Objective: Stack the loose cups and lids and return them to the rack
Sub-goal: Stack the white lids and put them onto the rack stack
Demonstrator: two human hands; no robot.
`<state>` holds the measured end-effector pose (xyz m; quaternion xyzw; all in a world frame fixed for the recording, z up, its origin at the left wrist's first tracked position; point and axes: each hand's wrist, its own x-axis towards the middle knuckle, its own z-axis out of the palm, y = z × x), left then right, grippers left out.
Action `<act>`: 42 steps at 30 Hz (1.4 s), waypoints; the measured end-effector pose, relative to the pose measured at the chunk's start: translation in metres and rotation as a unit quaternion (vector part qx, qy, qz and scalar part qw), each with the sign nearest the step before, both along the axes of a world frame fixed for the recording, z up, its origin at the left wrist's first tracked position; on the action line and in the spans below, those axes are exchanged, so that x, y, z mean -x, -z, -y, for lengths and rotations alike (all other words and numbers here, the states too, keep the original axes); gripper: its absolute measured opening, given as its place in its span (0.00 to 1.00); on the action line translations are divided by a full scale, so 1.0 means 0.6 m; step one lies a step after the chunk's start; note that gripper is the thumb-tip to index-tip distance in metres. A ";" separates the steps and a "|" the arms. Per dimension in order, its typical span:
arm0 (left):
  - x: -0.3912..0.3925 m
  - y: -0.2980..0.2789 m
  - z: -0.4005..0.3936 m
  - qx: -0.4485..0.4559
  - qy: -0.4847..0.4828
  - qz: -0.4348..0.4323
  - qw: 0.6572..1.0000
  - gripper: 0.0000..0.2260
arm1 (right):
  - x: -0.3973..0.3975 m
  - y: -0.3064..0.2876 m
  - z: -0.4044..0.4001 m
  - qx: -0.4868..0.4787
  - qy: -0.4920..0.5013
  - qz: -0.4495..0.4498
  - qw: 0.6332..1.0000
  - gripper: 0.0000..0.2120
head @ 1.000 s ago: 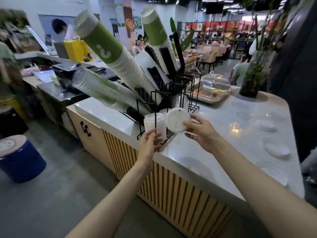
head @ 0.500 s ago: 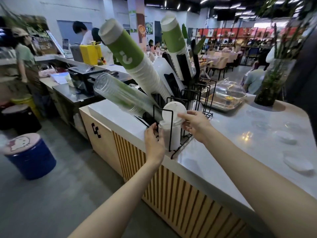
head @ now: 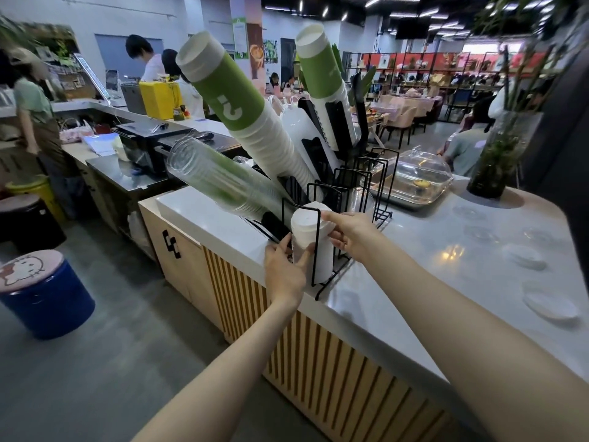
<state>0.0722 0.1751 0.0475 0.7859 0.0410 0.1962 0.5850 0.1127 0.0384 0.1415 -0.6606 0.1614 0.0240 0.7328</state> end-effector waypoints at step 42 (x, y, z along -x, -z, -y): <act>-0.013 0.001 0.003 0.108 0.042 0.053 0.992 0.20 | -0.003 0.039 0.003 0.387 0.026 0.082 0.918 0.27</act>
